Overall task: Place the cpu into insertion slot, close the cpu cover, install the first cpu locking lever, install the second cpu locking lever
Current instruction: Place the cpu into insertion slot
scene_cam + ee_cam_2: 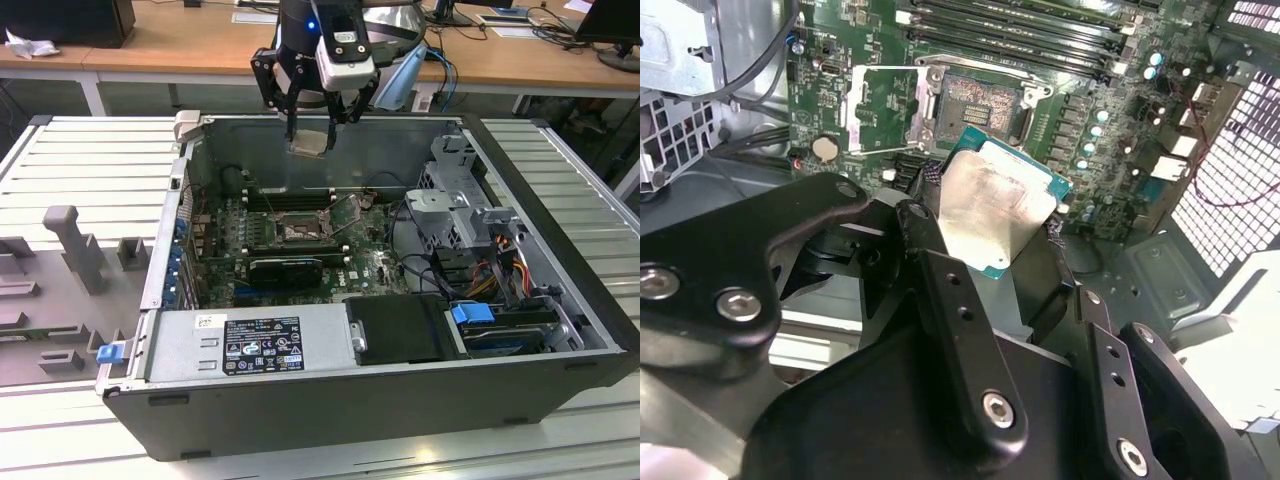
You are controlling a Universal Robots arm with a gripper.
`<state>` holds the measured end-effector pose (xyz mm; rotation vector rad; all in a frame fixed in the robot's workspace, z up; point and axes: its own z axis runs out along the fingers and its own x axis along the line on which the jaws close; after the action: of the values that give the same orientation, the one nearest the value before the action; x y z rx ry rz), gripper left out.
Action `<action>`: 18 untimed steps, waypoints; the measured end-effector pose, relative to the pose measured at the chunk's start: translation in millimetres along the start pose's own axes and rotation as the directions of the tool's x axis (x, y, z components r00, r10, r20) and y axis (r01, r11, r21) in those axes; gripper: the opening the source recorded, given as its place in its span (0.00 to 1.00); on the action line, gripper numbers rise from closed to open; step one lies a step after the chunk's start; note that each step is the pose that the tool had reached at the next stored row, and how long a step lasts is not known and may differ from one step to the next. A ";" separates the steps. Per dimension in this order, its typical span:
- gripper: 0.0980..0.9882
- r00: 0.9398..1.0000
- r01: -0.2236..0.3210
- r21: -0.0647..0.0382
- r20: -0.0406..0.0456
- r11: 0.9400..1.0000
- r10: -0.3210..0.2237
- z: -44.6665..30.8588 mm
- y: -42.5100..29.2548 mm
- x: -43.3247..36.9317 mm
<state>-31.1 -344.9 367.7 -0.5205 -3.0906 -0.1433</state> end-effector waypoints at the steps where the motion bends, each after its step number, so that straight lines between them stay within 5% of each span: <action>1: 0.48 1.000 -0.004 0.000 0.000 1.000 0.004 0.0 0.0 0.0; 18: 0.48 0.999 -0.050 -0.001 0.004 0.999 0.050 0.2 0.0 0.0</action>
<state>-31.1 -344.9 367.6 -0.5989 -3.0786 -0.1436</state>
